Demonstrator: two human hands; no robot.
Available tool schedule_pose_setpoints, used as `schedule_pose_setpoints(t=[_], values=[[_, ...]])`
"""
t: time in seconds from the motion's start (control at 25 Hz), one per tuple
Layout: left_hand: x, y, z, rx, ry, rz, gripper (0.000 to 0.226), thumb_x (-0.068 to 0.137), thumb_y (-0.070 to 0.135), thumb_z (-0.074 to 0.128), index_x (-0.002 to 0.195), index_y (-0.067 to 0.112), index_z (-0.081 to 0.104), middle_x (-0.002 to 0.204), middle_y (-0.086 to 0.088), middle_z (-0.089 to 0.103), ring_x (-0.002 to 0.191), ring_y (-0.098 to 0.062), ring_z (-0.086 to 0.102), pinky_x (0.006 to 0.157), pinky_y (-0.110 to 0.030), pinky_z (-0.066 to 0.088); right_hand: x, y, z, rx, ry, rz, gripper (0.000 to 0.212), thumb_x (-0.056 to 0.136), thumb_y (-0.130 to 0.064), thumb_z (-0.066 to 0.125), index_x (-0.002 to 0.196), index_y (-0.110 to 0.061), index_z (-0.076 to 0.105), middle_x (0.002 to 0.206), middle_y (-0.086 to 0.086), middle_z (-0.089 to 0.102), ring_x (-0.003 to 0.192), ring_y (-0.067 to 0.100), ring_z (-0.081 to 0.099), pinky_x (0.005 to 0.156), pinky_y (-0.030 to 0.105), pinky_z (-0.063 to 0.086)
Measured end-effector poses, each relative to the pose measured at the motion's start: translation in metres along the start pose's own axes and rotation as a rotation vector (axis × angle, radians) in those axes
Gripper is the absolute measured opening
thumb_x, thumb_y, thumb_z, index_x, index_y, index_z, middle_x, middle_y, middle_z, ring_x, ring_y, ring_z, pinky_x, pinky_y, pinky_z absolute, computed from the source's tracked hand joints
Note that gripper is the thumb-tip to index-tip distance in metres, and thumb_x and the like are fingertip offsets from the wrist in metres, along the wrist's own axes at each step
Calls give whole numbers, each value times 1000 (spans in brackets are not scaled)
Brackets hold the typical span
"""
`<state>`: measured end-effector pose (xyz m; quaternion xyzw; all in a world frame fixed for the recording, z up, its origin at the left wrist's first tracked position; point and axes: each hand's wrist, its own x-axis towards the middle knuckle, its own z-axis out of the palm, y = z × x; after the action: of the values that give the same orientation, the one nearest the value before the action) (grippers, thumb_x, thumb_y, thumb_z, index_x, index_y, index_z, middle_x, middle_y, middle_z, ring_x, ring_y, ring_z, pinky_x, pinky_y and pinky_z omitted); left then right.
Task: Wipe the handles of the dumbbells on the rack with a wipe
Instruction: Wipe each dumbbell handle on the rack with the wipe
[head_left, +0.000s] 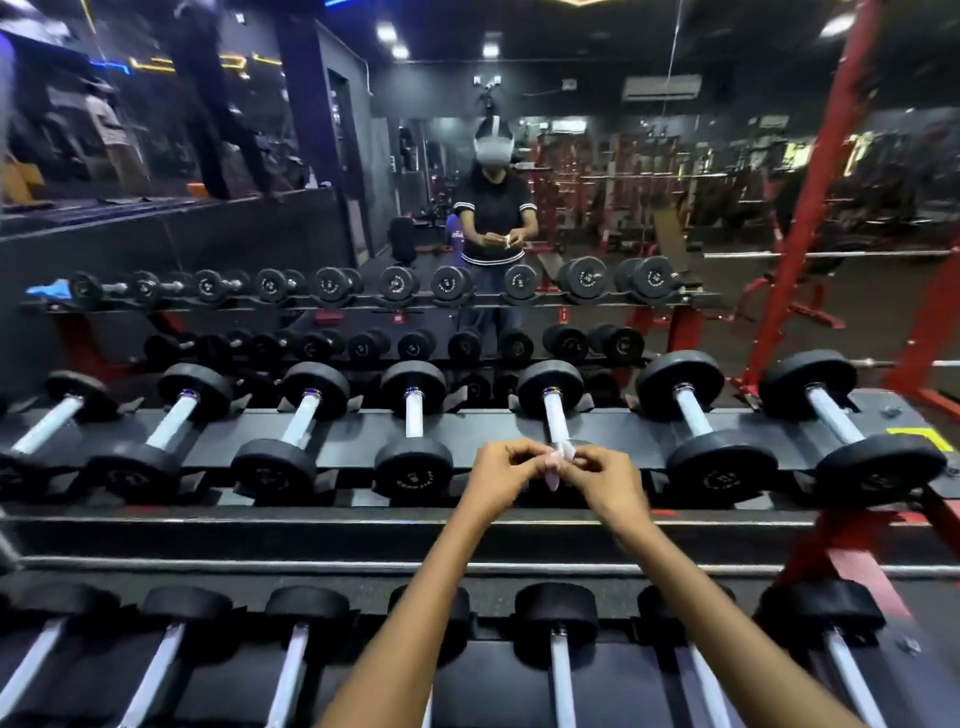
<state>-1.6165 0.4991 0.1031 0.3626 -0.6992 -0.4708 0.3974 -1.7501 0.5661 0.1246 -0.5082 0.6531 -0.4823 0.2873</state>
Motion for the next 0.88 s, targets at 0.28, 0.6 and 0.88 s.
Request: schedule_pose_setpoints(t=[0.28,0.6,0.88], values=[[-47,23,44,-199,169,-239,17,98,7,53,88,12,66,82,-1,66,78,-12,58,78,-26,50,-27,15,-50,271,-116,122,23,91,-7,53,73,-14,66,74,2,64,72,17,57,67,31,48],[-85,34,55,-369,107,-343,26,99,15,50,84,7,69,65,2,61,57,-7,46,51,-18,36,-51,12,-52,187,-158,-46,20,92,-7,56,79,-18,66,72,-4,64,64,8,56,54,17,45],[-86,26,41,-354,145,-335,26,98,22,55,85,5,69,67,-2,58,54,-5,46,52,-16,36,-54,7,-40,182,13,-18,9,86,-3,62,87,-12,62,81,4,60,69,12,55,63,22,49]])
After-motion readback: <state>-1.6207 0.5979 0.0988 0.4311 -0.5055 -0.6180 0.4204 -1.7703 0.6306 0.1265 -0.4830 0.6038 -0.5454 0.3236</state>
